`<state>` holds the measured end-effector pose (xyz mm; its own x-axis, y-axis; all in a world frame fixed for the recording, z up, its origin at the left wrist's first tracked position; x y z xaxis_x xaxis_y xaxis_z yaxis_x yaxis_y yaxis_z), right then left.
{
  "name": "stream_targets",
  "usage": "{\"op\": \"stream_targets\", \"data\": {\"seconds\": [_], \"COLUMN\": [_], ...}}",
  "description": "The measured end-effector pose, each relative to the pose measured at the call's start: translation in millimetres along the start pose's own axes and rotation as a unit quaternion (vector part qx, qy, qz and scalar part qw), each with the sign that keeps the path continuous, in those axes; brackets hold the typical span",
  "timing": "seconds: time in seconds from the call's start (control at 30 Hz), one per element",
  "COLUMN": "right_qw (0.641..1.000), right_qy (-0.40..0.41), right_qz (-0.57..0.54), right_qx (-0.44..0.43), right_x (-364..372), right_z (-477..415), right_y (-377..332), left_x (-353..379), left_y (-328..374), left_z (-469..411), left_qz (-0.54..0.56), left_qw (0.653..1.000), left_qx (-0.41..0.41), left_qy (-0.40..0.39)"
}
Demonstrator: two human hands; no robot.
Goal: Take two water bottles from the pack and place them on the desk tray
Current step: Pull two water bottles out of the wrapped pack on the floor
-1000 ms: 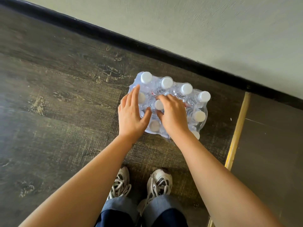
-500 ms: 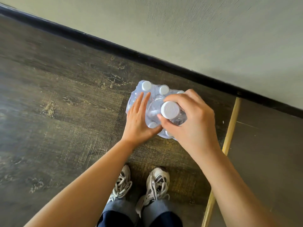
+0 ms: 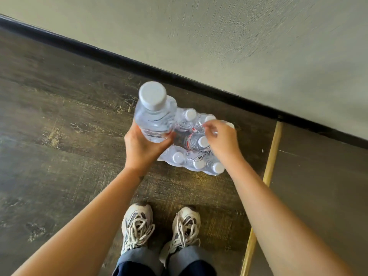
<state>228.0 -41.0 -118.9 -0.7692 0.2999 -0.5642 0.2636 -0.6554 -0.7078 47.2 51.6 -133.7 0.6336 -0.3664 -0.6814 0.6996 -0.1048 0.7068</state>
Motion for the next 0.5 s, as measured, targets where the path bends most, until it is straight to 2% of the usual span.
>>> {"op": "stream_targets", "data": {"seconds": [0.07,0.23,0.37,0.5], "right_qw": [0.998,0.973,0.976,0.988], "right_qy": [-0.035,-0.025,0.019,0.015], "right_qz": [0.057,0.229,0.213,0.149], "right_qx": [0.017,-0.01,-0.035,-0.025], "right_x": [16,32,41,30], "right_z": [-7,-9,-6,-2], "right_y": [22,46,54,45], "left_x": [-5,-2,2,7], "left_y": [-2,-1,-2,0], "left_z": [-3,-5,-6,-7], "left_qz": [-0.005,-0.016,0.0,0.016], "left_qw": [1.0,1.0,1.0,1.0], "left_qx": [-0.011,-0.013,-0.015,-0.02], "left_qy": [0.011,0.011,0.005,-0.004]}}
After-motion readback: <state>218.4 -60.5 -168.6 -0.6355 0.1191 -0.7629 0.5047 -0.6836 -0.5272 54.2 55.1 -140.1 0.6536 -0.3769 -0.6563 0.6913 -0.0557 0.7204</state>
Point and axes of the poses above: each hand's wrist, its own z-axis away from the middle knuckle, its own x-axis out of the palm, y = z × x, the point moved 4 cm from there along -z, towards the middle knuckle, and after that the axes turned 11 degrees about -z, right-handed, at the moved point
